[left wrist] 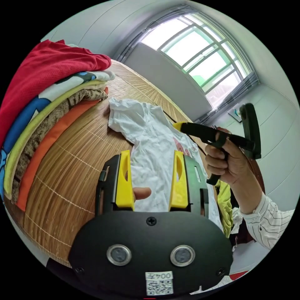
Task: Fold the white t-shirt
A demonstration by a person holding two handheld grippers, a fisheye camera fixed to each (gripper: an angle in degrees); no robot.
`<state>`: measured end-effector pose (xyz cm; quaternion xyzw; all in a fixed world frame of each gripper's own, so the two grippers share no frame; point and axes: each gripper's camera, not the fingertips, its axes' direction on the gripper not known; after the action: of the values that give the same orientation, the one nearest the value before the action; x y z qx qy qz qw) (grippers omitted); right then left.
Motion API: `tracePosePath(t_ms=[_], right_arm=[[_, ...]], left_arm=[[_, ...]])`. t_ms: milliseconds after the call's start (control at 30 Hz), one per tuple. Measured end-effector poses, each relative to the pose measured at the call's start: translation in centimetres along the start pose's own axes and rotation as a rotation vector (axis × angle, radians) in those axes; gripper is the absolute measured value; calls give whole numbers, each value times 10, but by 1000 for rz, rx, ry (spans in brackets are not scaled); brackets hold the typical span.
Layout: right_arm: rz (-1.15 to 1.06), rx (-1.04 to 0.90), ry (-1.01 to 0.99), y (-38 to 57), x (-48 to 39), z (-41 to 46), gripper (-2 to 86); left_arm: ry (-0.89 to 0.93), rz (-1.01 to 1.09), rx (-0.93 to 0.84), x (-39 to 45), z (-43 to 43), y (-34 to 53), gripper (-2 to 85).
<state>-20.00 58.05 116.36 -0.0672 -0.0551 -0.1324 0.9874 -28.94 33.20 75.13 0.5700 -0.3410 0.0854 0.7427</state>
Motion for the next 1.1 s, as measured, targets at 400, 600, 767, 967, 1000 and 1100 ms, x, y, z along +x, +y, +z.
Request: tracePosePath(t_ms=[400, 600, 767, 967, 1000, 1100], right_arm=[[-425, -276, 304, -66, -120, 112, 18], [-142, -123, 252, -68, -73, 65, -1], [508, 153, -191, -5, 51, 9, 0], [1214, 379, -688, 138, 156, 60, 11], [1258, 395, -705, 153, 162, 67, 14], [1283, 405, -707, 173, 167, 70, 26]], left_arm=[[76, -258, 32, -61, -36, -8, 158], [58, -244, 45, -52, -39, -12, 154], [39, -221, 48, -39, -38, -14, 152], [10, -185, 44, -20, -33, -17, 148], [4, -180, 46, -18, -33, -17, 148], [-5, -166, 44, -9, -30, -19, 146]])
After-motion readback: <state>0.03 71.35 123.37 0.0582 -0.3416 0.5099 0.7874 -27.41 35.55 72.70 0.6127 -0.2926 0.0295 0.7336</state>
